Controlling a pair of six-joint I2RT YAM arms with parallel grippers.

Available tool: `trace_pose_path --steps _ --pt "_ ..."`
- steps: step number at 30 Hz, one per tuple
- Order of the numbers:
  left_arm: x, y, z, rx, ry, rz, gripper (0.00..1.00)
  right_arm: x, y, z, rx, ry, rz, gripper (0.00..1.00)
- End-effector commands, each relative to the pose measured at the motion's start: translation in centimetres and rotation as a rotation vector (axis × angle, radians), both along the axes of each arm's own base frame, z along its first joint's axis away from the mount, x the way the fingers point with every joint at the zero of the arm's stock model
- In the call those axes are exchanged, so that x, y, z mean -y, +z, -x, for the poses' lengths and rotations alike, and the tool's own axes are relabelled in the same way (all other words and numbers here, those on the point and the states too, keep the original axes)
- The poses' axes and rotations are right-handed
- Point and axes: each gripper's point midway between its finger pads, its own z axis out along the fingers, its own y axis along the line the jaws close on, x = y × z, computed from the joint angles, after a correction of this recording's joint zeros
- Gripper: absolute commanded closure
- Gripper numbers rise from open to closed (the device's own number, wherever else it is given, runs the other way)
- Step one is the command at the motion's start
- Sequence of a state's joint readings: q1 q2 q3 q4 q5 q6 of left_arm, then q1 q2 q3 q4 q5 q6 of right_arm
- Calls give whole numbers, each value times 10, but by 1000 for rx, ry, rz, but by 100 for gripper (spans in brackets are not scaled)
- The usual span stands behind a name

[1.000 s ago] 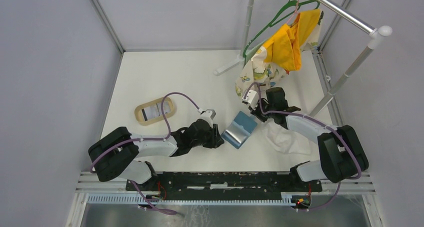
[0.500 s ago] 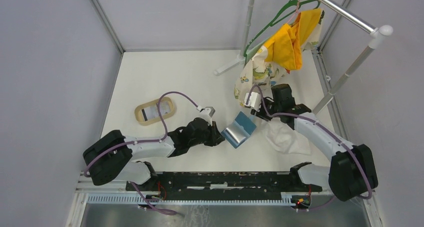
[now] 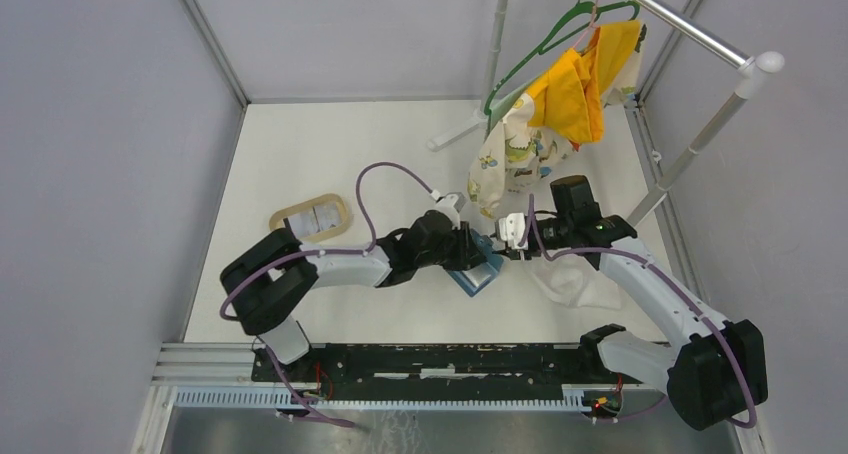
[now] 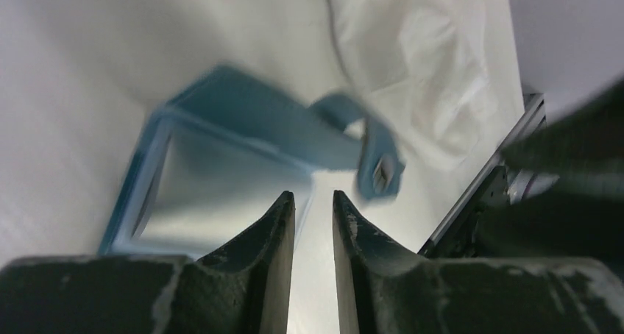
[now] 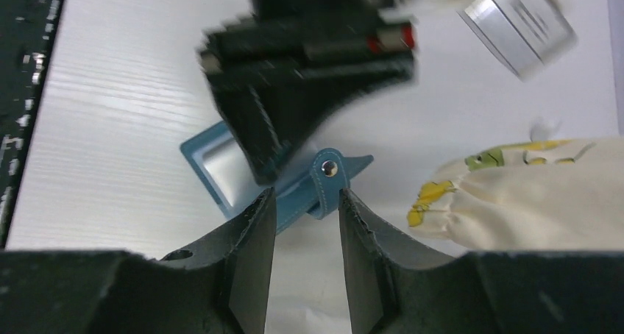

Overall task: Put the credit cards into the card holder
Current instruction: Open the card holder at the center of the board.

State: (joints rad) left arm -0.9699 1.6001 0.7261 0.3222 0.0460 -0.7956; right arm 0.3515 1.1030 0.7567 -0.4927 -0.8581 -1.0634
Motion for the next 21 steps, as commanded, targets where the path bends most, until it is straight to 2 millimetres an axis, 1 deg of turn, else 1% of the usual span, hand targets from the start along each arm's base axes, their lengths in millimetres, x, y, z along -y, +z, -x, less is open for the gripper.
trace_pose_path --steps 1,2,3,4,7,8,10,13,15,18,21 --pt "41 16 -26 20 -14 68 68 -17 9 42 27 242 -120 59" --pt "45 8 -31 4 -4 57 69 -17 5 43 34 254 -116 60" --pt "47 0 -36 -14 9 47 72 -16 1 43 36 256 -106 61" --pt "50 -5 -40 -29 20 45 76 -16 -3 41 39 252 -93 61" --pt "49 -27 -50 -74 53 32 84 -13 -16 32 55 219 -42 67" --pt "49 -31 -52 -80 57 33 85 -12 -21 27 56 193 -25 69" --pt "48 -35 -55 -87 63 32 87 -9 -31 10 77 106 16 71" --pt "46 -35 -56 -77 66 27 88 4 -53 -17 92 -44 123 76" --pt "42 -29 -56 -60 69 28 88 12 -70 -26 70 -89 205 80" --pt "37 -15 -54 -29 69 37 87 18 -85 -31 15 -115 283 84" --pt "29 -6 -51 -4 73 25 87 25 -98 -37 0 -164 333 84"
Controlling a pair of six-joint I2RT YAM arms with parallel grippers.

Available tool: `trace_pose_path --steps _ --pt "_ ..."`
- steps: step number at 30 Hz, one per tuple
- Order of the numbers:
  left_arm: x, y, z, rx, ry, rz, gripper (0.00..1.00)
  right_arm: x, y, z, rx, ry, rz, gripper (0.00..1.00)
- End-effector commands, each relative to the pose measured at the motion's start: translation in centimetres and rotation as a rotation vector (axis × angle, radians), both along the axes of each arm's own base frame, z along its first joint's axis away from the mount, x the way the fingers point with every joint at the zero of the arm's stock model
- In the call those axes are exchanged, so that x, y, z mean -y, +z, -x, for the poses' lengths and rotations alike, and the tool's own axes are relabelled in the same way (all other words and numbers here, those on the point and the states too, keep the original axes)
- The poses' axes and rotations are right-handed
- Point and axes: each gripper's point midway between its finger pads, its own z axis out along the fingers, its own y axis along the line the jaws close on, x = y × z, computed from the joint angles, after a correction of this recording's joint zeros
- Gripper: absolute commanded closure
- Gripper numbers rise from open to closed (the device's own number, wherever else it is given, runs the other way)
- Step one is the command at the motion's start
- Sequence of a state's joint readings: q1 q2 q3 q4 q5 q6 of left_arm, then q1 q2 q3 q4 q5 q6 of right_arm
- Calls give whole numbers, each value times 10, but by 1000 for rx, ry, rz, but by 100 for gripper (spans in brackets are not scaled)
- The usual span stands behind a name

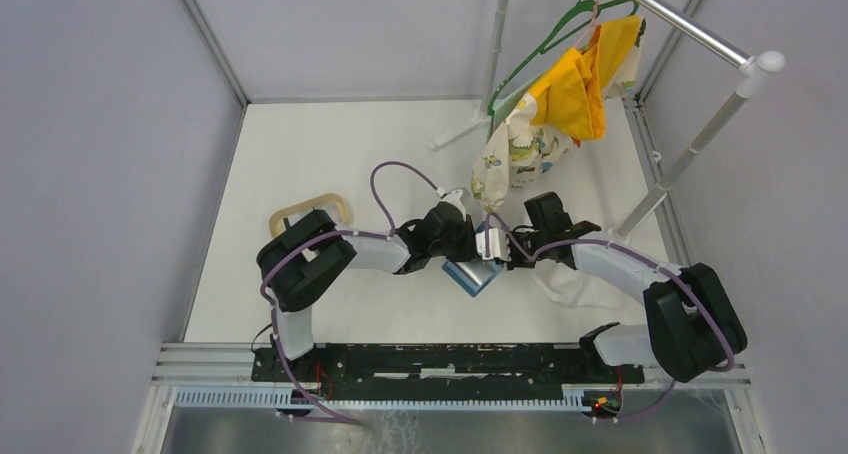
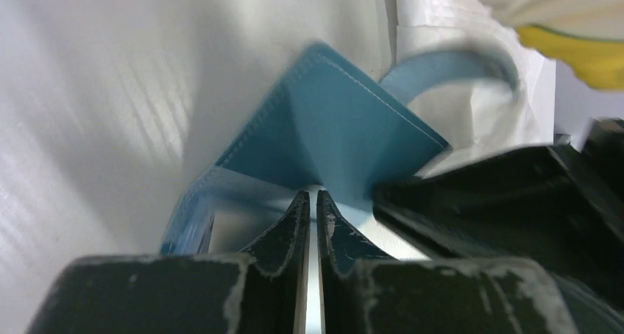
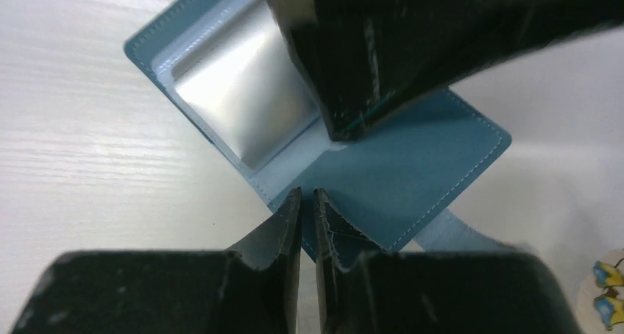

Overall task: Put the credit cards into the card holder
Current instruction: Open the card holder at the center of the board.

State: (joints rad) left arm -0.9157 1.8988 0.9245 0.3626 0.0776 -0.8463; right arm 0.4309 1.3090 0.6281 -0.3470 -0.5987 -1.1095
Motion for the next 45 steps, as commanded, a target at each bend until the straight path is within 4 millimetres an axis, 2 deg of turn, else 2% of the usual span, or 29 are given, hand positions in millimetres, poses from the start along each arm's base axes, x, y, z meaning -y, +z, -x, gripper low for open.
trace_pose_path --steps 1,5,10,14,18,21,26,32,40,45 --pt "-8 38 -4 88 21 27 86 10 0 -32 64 -117 83 84" --pt "-22 57 5 134 34 19 85 11 -12 -29 -6 -121 117 85" --pt "-40 73 28 185 53 -2 69 -2 -10 -17 -78 -90 50 84" --pt "-54 69 42 161 90 14 61 -6 -12 -11 -121 -75 32 84" --pt "-67 62 40 142 147 -23 54 -7 -14 -9 -139 -76 33 84" --pt "-75 51 40 101 191 -69 45 -7 -14 -8 -142 -77 31 84" --pt "-71 50 43 68 211 -8 32 -8 -15 -7 -147 -74 35 84" --pt "-58 56 37 61 216 42 32 -10 -17 -5 -151 -64 42 84" --pt "-47 36 34 -11 245 74 32 -12 -19 -1 -162 -49 48 85" --pt "-43 32 30 -28 253 106 32 -13 -20 2 -170 -37 53 85"
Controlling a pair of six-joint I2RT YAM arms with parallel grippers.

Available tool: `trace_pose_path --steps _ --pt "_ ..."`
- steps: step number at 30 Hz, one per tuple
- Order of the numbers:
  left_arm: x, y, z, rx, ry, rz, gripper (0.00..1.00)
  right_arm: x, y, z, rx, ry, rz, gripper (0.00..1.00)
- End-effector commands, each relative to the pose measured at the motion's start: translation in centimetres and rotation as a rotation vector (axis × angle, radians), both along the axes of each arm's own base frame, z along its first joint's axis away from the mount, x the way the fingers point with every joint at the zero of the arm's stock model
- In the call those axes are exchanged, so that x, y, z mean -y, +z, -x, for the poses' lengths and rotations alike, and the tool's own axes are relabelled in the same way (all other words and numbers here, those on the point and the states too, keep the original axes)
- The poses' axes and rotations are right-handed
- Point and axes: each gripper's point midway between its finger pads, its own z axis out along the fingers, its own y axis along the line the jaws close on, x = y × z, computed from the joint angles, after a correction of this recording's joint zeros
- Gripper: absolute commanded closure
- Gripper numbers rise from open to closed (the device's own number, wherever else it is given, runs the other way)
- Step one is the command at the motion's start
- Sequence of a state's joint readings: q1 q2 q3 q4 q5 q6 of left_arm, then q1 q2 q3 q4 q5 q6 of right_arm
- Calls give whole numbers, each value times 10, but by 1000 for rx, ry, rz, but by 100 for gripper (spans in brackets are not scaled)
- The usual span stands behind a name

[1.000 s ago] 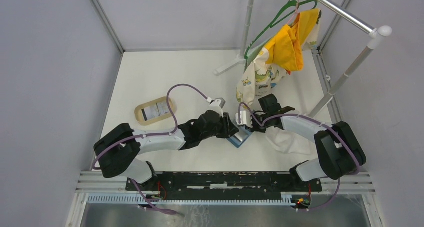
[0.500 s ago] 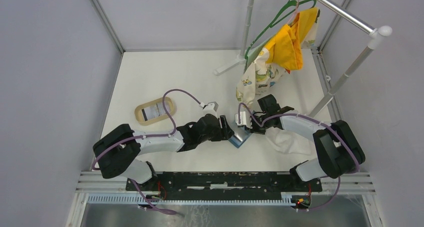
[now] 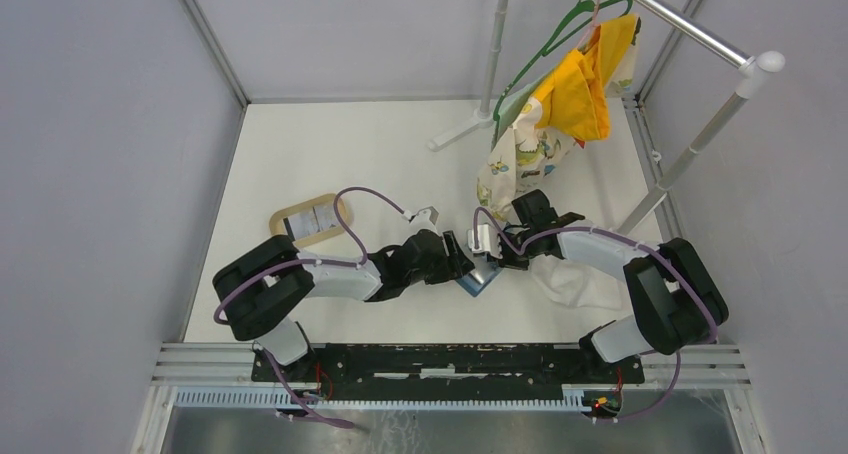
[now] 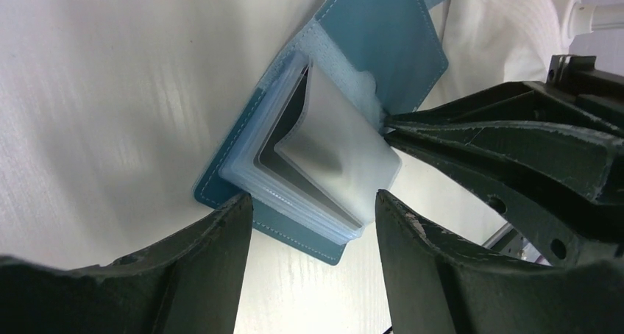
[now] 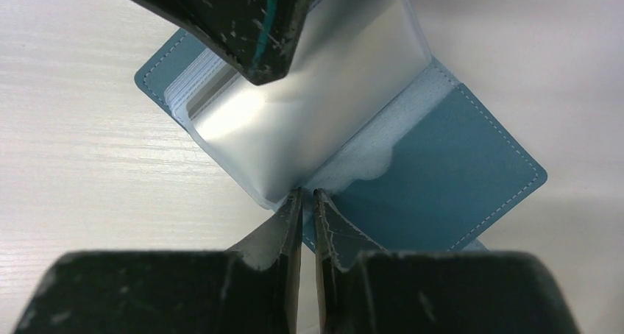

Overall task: Put the credit cards into the card holder
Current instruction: Open the card holder at the center of the board.

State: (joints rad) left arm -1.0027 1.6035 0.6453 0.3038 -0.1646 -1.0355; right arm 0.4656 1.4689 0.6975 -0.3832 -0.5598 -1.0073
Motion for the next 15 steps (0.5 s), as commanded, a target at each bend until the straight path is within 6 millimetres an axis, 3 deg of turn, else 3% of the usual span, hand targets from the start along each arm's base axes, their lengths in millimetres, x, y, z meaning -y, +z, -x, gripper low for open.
trace_pose_path --steps 1,15 --pt "19 23 -14 15 36 135 32 -9 7 -2 -5 22 -23 85" --pt "2 35 -13 37 76 148 36 -19 5 13 -75 59 -53 85"
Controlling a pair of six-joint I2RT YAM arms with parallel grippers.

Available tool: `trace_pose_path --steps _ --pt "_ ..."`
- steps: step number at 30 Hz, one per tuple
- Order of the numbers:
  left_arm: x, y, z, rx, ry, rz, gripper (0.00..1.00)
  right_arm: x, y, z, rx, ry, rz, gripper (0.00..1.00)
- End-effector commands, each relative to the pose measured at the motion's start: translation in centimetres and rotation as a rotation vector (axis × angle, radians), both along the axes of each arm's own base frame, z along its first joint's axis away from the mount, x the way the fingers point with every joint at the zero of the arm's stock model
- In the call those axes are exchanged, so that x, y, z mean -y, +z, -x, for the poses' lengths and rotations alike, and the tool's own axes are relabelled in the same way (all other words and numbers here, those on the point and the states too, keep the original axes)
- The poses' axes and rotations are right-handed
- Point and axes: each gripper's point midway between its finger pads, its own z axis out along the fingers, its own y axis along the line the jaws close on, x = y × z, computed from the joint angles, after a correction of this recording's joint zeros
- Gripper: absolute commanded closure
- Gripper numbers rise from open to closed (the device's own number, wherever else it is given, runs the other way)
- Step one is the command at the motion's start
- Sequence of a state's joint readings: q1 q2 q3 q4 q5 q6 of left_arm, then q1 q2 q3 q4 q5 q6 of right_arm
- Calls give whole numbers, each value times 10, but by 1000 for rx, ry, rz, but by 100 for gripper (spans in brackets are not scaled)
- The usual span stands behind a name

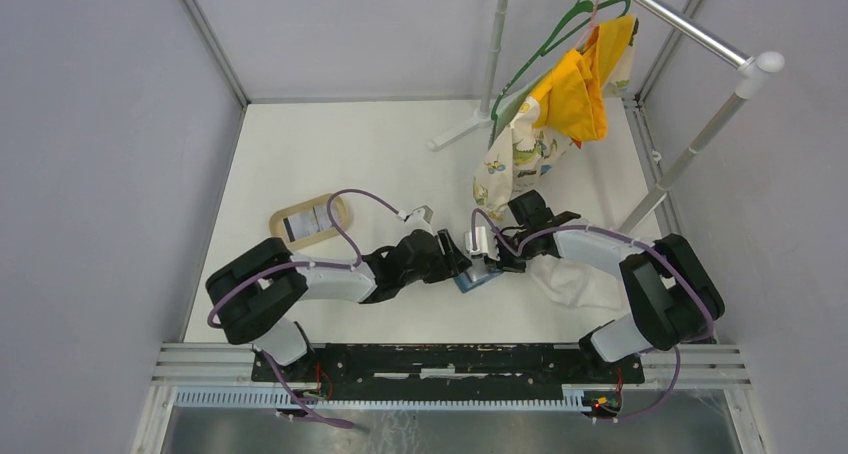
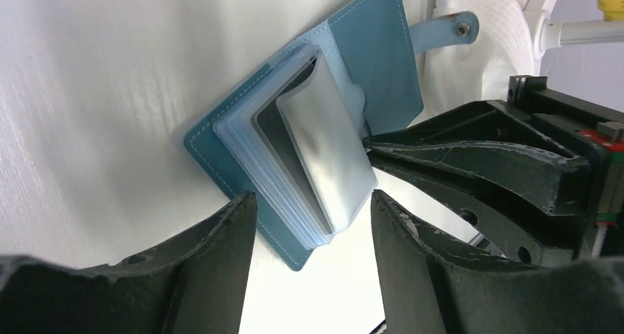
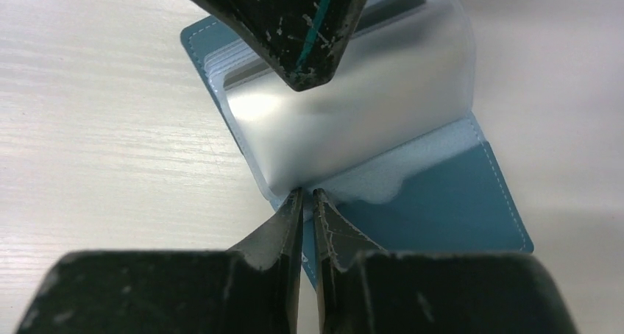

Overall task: Put the credit cards into the card holder
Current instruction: Open the card holder at the center of the board.

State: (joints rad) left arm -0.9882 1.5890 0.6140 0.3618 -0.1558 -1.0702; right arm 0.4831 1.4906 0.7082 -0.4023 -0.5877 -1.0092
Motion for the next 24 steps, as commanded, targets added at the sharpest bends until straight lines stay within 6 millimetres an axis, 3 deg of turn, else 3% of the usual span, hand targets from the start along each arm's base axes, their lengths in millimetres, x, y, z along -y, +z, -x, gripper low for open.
trace_pose_path --steps 1,13,24 --pt "2 32 -9 45 49 93 36 -13 7 6 -49 29 -51 85" --pt "-12 54 -2 70 50 111 36 -24 5 11 -146 -24 -71 86" --pt "-1 38 -11 26 -4 172 38 -23 3 10 -147 -35 -61 86"
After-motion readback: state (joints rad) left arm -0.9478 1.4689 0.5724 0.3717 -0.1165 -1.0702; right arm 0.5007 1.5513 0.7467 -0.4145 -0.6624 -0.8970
